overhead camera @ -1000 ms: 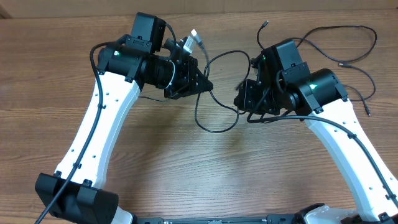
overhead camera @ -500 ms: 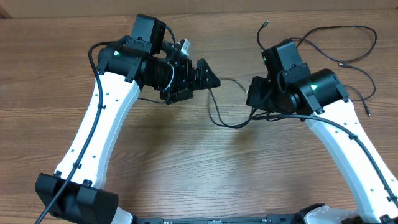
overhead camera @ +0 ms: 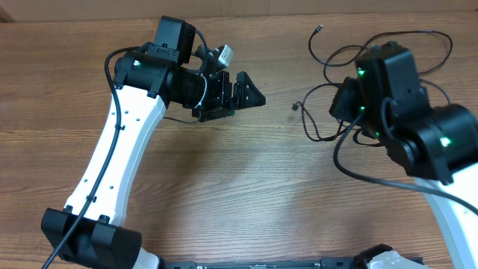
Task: Untangle cables
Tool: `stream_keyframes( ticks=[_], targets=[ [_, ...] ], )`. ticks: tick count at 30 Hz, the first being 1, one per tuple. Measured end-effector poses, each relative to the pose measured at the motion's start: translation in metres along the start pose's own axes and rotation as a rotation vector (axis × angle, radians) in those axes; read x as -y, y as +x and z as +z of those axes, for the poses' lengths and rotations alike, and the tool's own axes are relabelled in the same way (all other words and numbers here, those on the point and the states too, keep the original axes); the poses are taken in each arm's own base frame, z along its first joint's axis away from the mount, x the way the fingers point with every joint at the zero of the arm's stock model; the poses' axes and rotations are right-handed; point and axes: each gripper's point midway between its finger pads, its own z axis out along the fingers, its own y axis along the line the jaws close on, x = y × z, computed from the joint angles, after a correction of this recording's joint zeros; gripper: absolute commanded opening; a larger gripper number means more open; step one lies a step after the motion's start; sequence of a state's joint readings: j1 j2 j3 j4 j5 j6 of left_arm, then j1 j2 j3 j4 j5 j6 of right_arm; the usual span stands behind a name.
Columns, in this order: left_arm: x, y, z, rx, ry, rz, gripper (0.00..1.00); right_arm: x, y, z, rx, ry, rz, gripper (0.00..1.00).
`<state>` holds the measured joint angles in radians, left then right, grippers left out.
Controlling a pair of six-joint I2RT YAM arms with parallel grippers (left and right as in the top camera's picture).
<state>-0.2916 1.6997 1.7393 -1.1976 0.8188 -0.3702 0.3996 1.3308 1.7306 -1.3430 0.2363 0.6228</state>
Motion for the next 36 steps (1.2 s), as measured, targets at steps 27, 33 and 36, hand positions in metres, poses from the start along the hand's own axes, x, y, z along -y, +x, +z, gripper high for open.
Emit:
stream_keyframes(
  ticks=[27,33,36],
  targets=[
    [-0.022,0.001,-0.001,0.01,-0.122,0.002,1.0,0.063,0.028,-0.071,0.008,0.113,0.033,0.29],
    [-0.022,0.002,-0.002,0.008,-0.123,0.0,1.0,0.061,0.054,-0.026,-0.198,0.224,-0.017,0.36],
    [-0.023,0.003,-0.002,0.005,-0.127,-0.004,1.0,0.065,0.068,-0.001,-0.283,0.295,-0.034,0.42]
  ],
)
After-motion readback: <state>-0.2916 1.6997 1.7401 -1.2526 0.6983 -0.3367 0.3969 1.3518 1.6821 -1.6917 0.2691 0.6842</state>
